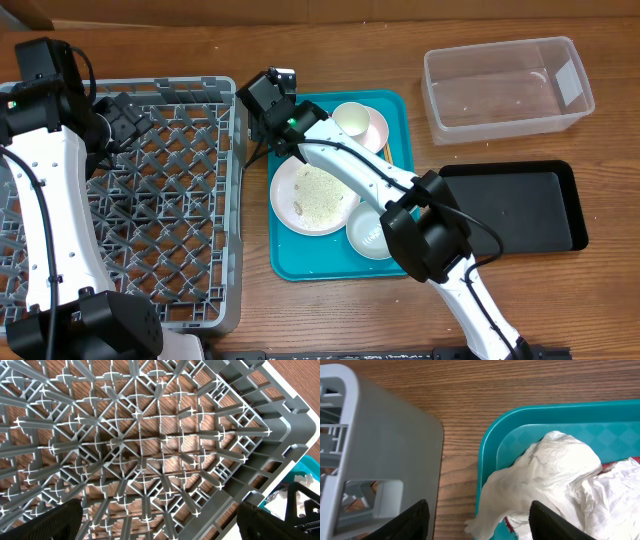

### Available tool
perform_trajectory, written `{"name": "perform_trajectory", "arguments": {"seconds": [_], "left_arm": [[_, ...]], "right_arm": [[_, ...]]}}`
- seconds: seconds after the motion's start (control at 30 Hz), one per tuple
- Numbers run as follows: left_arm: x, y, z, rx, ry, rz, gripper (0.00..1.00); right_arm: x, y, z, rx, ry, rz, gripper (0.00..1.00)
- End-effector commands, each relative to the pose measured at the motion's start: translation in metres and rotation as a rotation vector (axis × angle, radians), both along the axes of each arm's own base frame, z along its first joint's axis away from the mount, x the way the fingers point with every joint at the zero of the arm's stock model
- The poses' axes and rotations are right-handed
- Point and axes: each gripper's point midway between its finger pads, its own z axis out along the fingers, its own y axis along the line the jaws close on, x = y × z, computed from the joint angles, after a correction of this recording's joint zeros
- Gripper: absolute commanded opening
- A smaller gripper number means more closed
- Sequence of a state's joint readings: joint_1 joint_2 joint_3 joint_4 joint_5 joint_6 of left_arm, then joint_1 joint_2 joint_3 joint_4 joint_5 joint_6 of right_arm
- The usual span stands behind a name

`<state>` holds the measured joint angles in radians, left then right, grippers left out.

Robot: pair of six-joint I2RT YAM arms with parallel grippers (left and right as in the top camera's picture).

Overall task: Sort waste into correct bins and load items into the dishwasher
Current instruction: 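Lower the right gripper and grasp the crumpled white tissue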

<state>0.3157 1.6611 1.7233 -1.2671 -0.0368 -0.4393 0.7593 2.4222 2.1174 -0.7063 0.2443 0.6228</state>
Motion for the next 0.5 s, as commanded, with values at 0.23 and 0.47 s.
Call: {"name": "perform_trajectory", "arguments": {"seconds": [0.23, 0.47], "left_arm": [[0.0043, -0.0002, 0.0054, -0.003, -0.019, 0.006, 1.0], [0.0043, -0.0002, 0.0054, -0.003, -0.019, 0.006, 1.0]], "right_arm": [[0.005, -0.0132, -0.0204, -0.044, -0.008, -0.078, 0.57], [0.0049, -0.0121, -0.0256, -0.046, -0.004, -0.077, 0.54]]}}
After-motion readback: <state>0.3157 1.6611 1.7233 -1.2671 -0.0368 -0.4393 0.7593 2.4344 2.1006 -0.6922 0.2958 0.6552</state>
